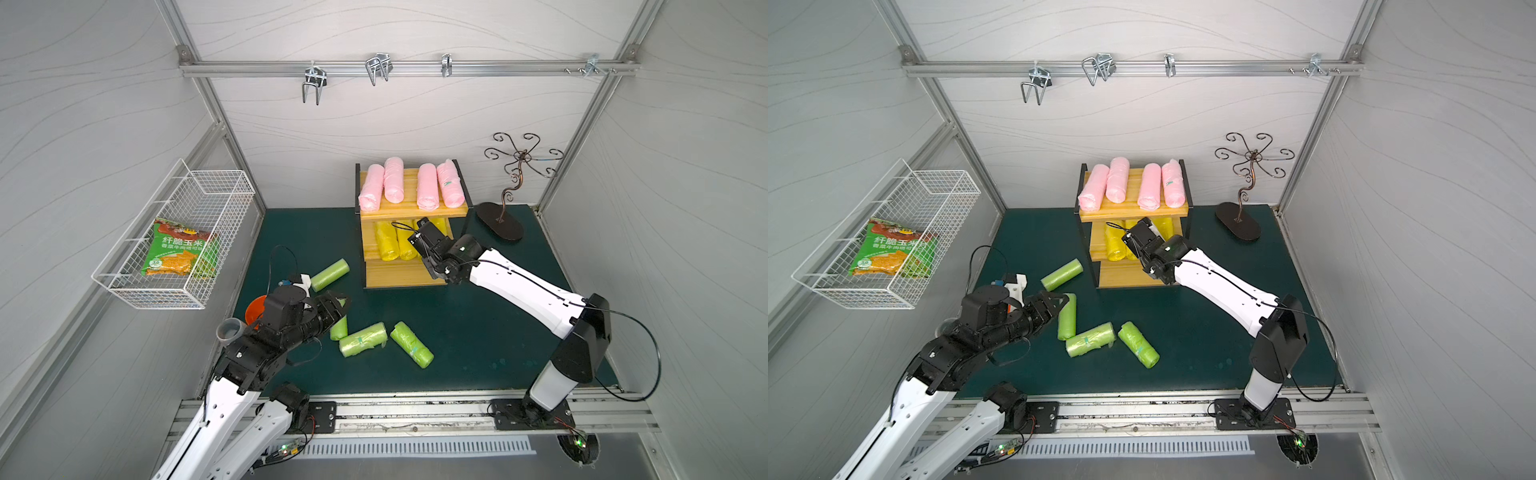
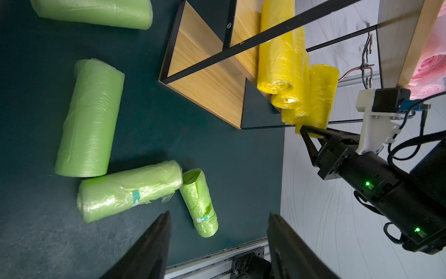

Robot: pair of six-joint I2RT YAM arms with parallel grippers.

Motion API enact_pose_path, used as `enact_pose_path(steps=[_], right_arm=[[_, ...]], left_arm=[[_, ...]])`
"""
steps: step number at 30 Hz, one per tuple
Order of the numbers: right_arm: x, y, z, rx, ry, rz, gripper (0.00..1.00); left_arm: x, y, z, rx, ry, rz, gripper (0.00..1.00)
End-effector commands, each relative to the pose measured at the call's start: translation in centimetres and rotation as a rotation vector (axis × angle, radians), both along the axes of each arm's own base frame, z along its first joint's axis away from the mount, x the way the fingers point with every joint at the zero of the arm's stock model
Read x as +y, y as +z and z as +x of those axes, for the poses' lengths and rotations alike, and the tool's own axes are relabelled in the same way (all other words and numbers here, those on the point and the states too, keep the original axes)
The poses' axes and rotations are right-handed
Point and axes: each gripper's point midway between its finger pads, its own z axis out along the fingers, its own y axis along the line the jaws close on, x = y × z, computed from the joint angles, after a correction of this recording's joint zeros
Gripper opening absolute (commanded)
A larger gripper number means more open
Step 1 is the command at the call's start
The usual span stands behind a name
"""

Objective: Sort the rolls of trash bags by color and place them on the shelf
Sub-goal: Place the roll of trash bags on the shelf.

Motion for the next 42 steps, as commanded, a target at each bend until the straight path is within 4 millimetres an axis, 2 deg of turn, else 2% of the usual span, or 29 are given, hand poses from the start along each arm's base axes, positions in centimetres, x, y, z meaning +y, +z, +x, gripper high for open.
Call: enact_pose_path(steps=[1,8,11,14,17,22,27,34,42], right_arm=[[-1.0,0.6,1.1,-0.044,-0.07,0.017,0.0],[-0.8,0.9,2.2,-0.077,-0.079,0.041,0.0],[-0.6,0.8,2.5,-0.084,-0.076,0.044,0.05],[-0.5,0.5,2.6,-0.084,-0.076,0.05,0.2],[-0.5,0.4,2.7,-0.09,-0.081,0.062,0.43],[-0.5,0.8,2.6,-0.11,-0.082,0.083,0.63],[-0.5,1.7,2.4,-0.122,-0.077,0.117,0.7],[-0.8,3.7,1.6,-0.134,-0.06,0.171,0.72],[-2.6,7.1,-2.1,-0.119,-0.028,0.342,0.73]], left_arm=[[0.0,0.6,0.4,-0.045,0.002,0.003,0.68],[-0.1,0.4,0.5,-0.039,0.0,0.001,0.68],[-0.1,0.4,0.5,-0.038,0.002,0.003,0.68],[0.0,0.2,0.5,-0.036,0.003,0.004,0.68],[0.0,0.1,0.5,-0.032,0.005,0.005,0.68],[0.0,-0.1,0.5,-0.027,0.004,0.005,0.68],[0.0,-0.3,0.5,-0.025,0.004,0.006,0.68],[-0.1,-0.2,0.5,-0.026,0.005,0.004,0.68],[0.0,-0.4,0.4,-0.018,0.001,0.013,0.68]])
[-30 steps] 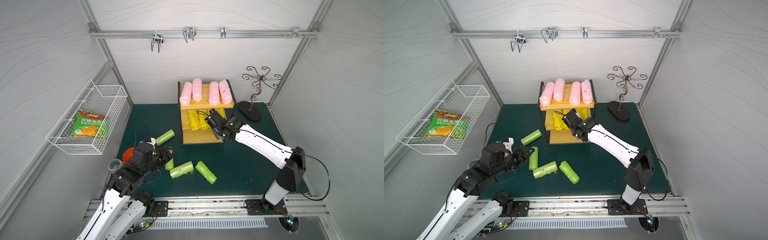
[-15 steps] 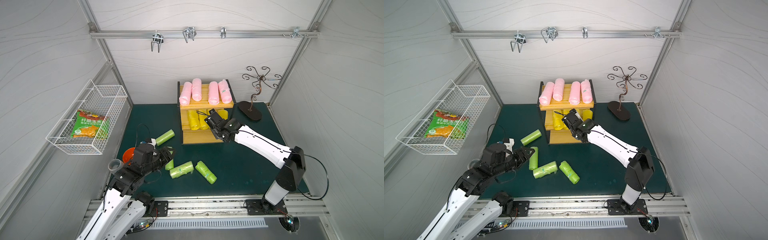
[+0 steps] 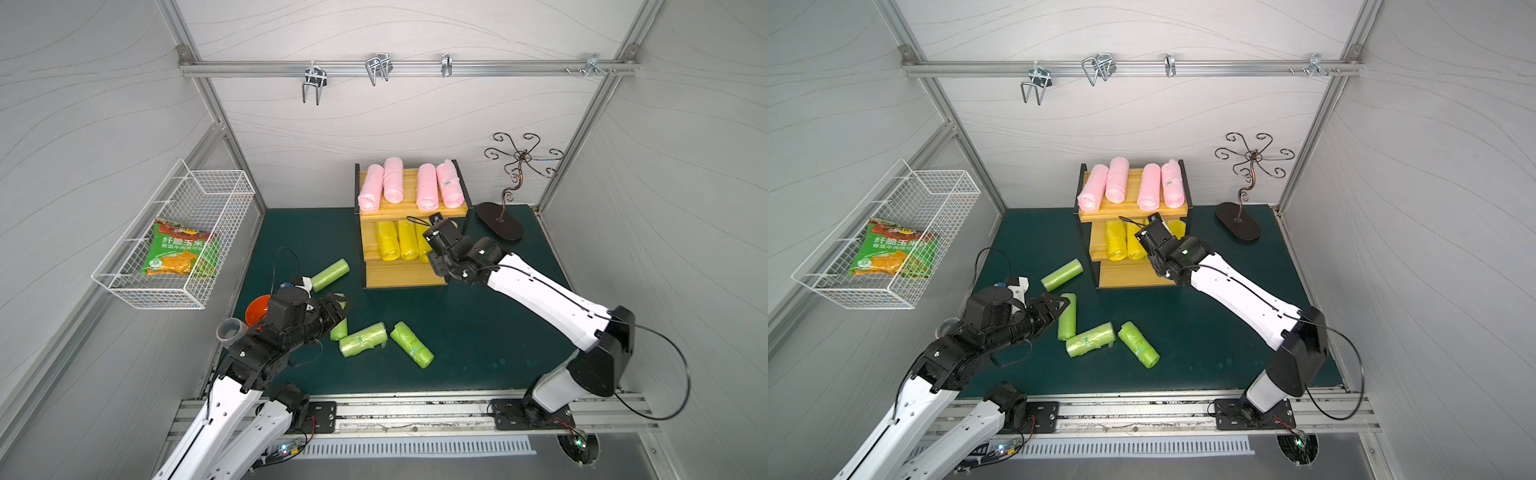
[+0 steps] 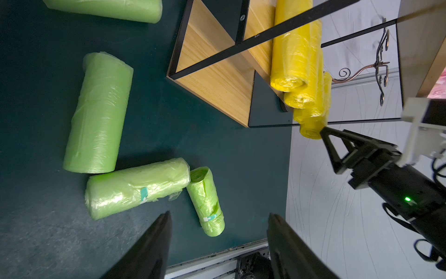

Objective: Sort the rolls of trash bags by color and place them on the shelf
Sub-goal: Place the roll of trash bags on the shelf.

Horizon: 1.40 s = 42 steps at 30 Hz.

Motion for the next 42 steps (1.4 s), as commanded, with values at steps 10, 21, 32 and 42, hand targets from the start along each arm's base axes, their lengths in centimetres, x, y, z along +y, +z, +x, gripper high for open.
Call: enact_pose_path(steps=[10,21,32,42], right_arm=[[-8.2,6.7,-2.9,-0.062,-0.119,0.517,0.47],[-11.0,0.3,6.2,0.307,-0.211,0.837,0.0],[-6.5,-3.1,12.2,0.477,-0.125,1.047,0.0],[-4.1,-2.9,14.0,0.533,-0.05,1.215,0.0]], left_arm=[[0.0,1.3,0.6,-0.059,0.004,0.002,0.67],[0.4,1.1,0.2,-0.053,0.012,0.013,0.67],[0.6,0.7,0.1,-0.036,0.018,0.027,0.66],[0.7,0.2,0.1,-0.025,0.021,0.034,0.66]])
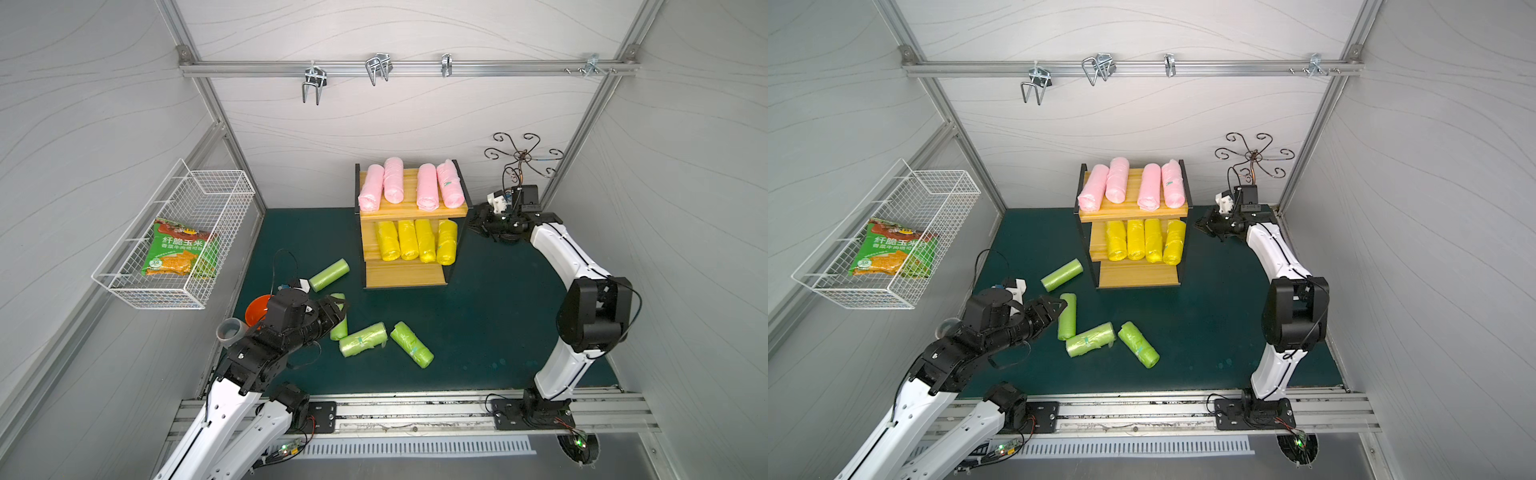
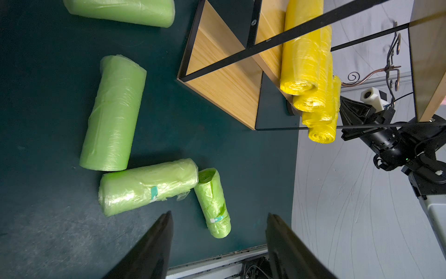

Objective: Sort the rolls of trash bags by color and place them on the shelf
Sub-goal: Place the roll of trash bags on the shelf.

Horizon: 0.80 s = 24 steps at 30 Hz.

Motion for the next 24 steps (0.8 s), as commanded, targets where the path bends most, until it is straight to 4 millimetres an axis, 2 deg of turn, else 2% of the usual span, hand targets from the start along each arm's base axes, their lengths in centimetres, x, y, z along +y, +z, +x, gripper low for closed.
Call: enact_pose_path(steps=[1,13,18,24], right_arm=[[1.3,0.6,0.7,0.002,0.035,0.074,0.0],[3.7,0.5,0.2,0.019,0.092,0.088,0.0],[5.1,0.7,0.7,0.042,0.128,0.14,0.0],[5.4,0.7,1.6,0.052,0.143,0.171,0.0]], left_arm=[[0.0,0.6,0.4,-0.036,-0.005,0.008,0.66],[0.0,0.3,0.4,-0.029,-0.001,0.01,0.66],[0.0,0.2,0.4,-0.026,-0.001,0.011,0.66],[0.1,0.2,0.3,-0.026,-0.002,0.015,0.66]])
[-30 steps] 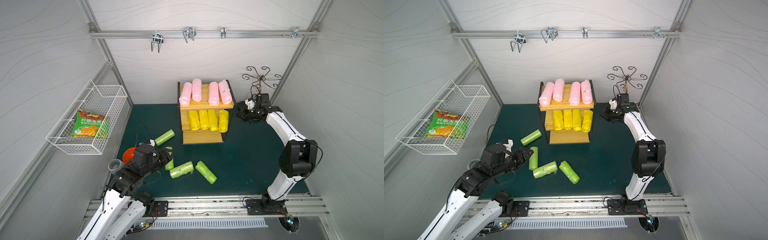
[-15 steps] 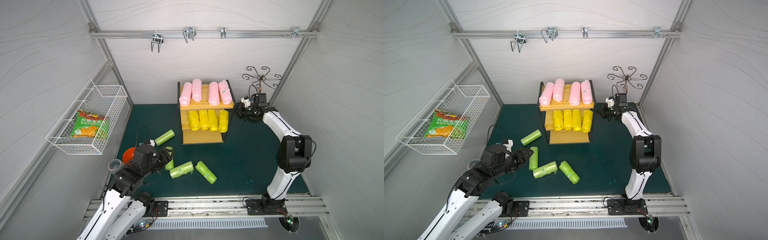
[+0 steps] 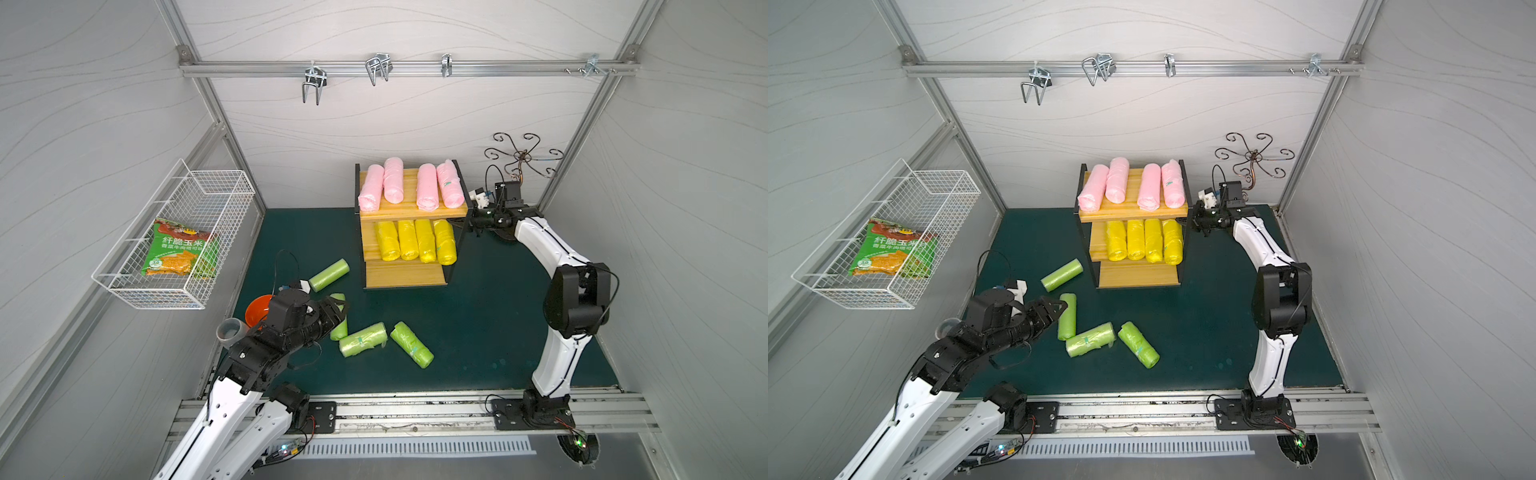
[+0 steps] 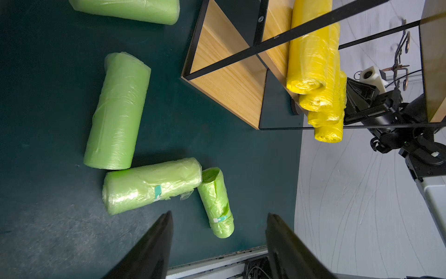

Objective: Sort the rolls of trash bags by color and place them on the shelf
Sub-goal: Place the roll of trash bags on the shelf.

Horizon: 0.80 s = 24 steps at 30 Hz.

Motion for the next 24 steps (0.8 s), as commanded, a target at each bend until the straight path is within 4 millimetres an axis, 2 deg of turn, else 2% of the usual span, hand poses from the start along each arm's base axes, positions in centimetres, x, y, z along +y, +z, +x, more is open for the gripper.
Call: enact_pose_path(steps=[1,8,12,15,19,24], right_arm=[[0.4,0.7,0.4,0.001,0.025,0.043,0.0],[-2.4,3.0,-0.2,-0.094,-0.038,-0.049,0.0],[-4.1,4.5,-1.4,-0.151,-0.08,-0.14,0.0],[-5.3,5.2,-3.0,-0.185,-0.118,-0.253,0.02],[-6.1,5.7,-6.6,-0.238,-0.145,-0.372,0.0],[-5.0,4.7,-12.7,-0.298,-0.107,-0.438,0.0]], left_arm=[[0.0,0.8,0.3,-0.039,-0.004,0.008,0.66],[0.0,0.7,0.5,-0.039,-0.006,0.014,0.67],[-0.1,0.8,0.7,-0.043,-0.007,0.012,0.66],[-0.2,1.2,0.7,-0.051,-0.008,0.005,0.66],[-0.2,1.4,0.8,-0.057,-0.009,0.004,0.66],[-0.3,1.3,0.8,-0.056,-0.013,0.003,0.66]])
